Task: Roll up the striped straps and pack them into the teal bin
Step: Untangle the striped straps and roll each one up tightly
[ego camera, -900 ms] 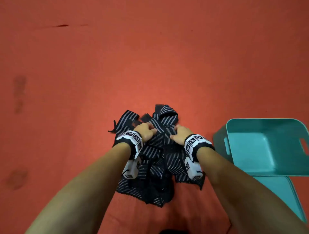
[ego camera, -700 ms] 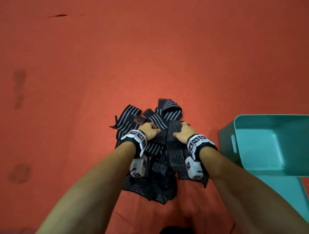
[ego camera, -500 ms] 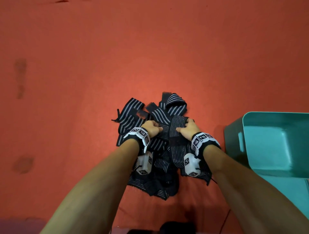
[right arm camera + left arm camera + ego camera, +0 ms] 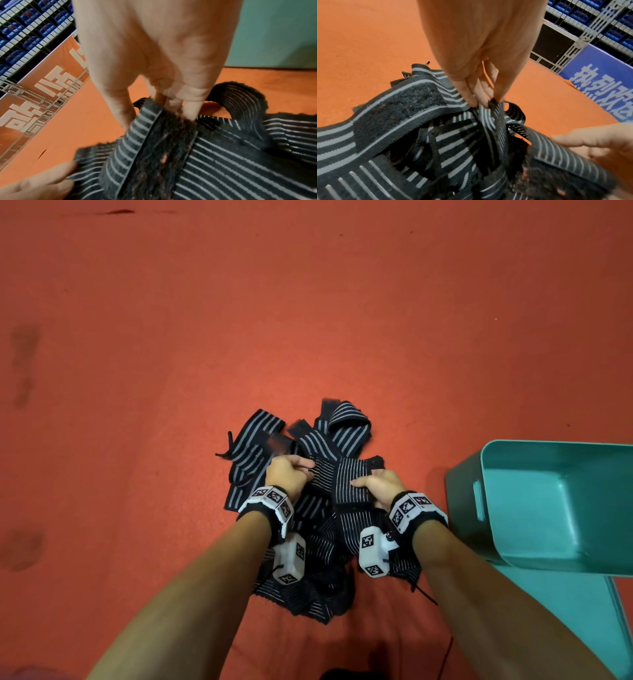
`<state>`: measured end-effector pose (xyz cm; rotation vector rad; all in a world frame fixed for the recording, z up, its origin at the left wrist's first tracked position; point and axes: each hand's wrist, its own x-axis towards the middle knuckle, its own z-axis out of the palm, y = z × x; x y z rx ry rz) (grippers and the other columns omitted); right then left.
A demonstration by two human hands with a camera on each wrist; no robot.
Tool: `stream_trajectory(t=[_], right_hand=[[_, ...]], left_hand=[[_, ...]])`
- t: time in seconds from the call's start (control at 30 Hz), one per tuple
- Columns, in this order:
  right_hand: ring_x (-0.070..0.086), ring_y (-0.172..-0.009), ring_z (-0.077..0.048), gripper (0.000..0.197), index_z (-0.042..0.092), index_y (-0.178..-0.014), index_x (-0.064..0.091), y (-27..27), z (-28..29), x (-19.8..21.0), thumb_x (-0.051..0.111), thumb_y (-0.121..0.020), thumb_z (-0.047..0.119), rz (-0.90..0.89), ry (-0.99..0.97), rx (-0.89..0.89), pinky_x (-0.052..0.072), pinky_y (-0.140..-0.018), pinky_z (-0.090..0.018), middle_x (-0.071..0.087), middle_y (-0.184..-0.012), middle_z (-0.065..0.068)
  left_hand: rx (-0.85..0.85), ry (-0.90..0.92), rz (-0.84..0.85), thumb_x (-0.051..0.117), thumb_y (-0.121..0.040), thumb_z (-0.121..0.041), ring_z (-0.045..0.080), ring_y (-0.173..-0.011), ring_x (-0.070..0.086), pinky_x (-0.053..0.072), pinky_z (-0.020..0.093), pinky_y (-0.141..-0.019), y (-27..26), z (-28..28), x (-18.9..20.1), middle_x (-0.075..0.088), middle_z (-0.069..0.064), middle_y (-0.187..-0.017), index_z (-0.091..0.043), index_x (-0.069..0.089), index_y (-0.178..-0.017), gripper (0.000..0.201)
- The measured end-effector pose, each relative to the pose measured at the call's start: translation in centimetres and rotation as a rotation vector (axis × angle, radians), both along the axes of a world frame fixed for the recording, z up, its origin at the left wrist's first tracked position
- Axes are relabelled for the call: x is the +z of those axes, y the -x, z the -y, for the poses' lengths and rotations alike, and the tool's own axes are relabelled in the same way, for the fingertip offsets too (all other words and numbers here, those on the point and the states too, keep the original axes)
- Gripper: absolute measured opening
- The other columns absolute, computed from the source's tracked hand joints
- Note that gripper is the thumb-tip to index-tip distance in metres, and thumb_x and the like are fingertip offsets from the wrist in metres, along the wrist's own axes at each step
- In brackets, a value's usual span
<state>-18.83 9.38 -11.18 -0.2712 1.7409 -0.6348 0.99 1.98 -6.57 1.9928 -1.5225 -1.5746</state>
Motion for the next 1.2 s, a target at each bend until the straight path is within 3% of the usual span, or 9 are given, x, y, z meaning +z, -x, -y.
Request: stream_trajectory(t=[0.07,0.17,0.23,0.4,0.57,0.73,0.87,1.1,1.2], right_hand=[[0.069,-0.098,-0.035,0.023,0.006,-0.086,0.064,-0.2,0.0,2.2,0.076,-0.069,0.017,-0.044,0.050,0.011,0.055,-0.088,-0.044,0.074,-0.095,-0.012],[0.066,-0.091,-0.035,0.025,0.013,-0.076,0.061,-0.5,-0.1,4.1,0.062,-0.051,0.017,-0.047,0.163,-0.057,0.044,-0.075,-0.042,0.067,-0.085,-0.012],[0.058,-0.083,-0.027,0.014,0.012,-0.071,0.055,-1.0,-0.4,5.4,0.060,-0.057,0.009,-0.048,0.218,-0.085,0.040,-0.072,-0.039,0.060,-0.082,-0.011],[0.067,-0.084,-0.035,0.040,0.008,-0.080,0.064,-2.7,-1.4,8.9,0.071,-0.045,0.026,0.029,0.335,-0.102,0.052,-0.080,-0.045,0.068,-0.083,-0.010],[0.073,-0.108,-0.020,0.041,0.024,-0.105,0.082,-4.6,-1.2,12.2,0.085,-0.066,0.031,0.036,0.464,-0.151,0.052,-0.105,-0.040,0.079,-0.107,0.003],[0.074,-0.102,-0.031,0.028,0.005,-0.103,0.080,-6.4,-1.9,15.2,0.082,-0.078,0.018,0.070,0.522,-0.202,0.053,-0.103,-0.053,0.079,-0.103,-0.012],[0.072,-0.106,-0.039,0.027,0.005,-0.103,0.077,-7.9,-2.9,16.2,0.076,-0.077,0.013,0.069,0.558,-0.187,0.052,-0.102,-0.058,0.077,-0.107,-0.016],[0.071,-0.111,-0.032,0.031,0.021,-0.099,0.081,-11.0,-4.5,17.8,0.082,-0.068,0.023,0.039,0.506,-0.034,0.051,-0.106,-0.054,0.077,-0.112,-0.011],[0.074,-0.103,-0.030,0.016,0.011,-0.104,0.076,-12.3,-4.6,18.5,0.076,-0.091,0.021,-0.006,0.537,-0.067,0.055,-0.101,-0.051,0.077,-0.108,-0.013]], left_hand=[[0.037,0.084,-0.029,0.060,-0.087,0.007,0.016,-0.076,0.064,0.054,0.028,-0.077,0.1,0.0,0.8,0.070,-0.004,-0.081,-0.022,0.072,-0.082,0.032],[0.126,0.146,-0.096,0.054,-0.084,0.003,0.018,-0.069,0.057,0.051,0.034,-0.070,0.4,0.1,2.1,0.064,-0.002,-0.077,-0.023,0.066,-0.084,0.029],[0.200,0.163,-0.155,0.050,-0.084,0.001,0.022,-0.067,0.054,0.047,0.038,-0.067,0.4,0.2,3.1,0.064,0.004,-0.079,-0.023,0.066,-0.089,0.029],[0.298,0.152,-0.331,0.041,-0.067,-0.004,0.029,-0.075,0.058,0.054,0.053,-0.068,-0.2,0.0,6.1,0.070,0.029,-0.082,-0.021,0.080,-0.078,0.044],[0.296,0.213,-0.402,0.034,-0.072,0.012,0.022,-0.060,0.051,0.043,0.032,-0.059,-0.4,-0.4,10.4,0.057,0.007,-0.060,-0.014,0.063,-0.062,0.041],[0.255,0.236,-0.509,0.035,-0.056,-0.001,0.018,-0.053,0.042,0.032,0.027,-0.054,-1.6,-0.5,12.9,0.050,0.001,-0.051,-0.021,0.056,-0.044,0.032],[0.160,0.228,-0.618,0.033,-0.046,-0.008,0.017,-0.053,0.041,0.032,0.026,-0.054,-2.8,-1.1,13.8,0.049,0.002,-0.052,-0.021,0.056,-0.041,0.027],[0.006,0.108,-0.739,0.059,-0.077,-0.022,0.014,-0.050,0.040,0.040,0.023,-0.052,-3.2,-3.6,20.3,0.045,-0.006,-0.051,-0.016,0.048,-0.054,0.026],[-0.060,0.184,-0.713,0.059,-0.082,0.000,0.008,-0.050,0.043,0.039,0.022,-0.054,-3.4,-3.9,20.8,0.048,-0.010,-0.051,-0.020,0.051,-0.054,0.035]])
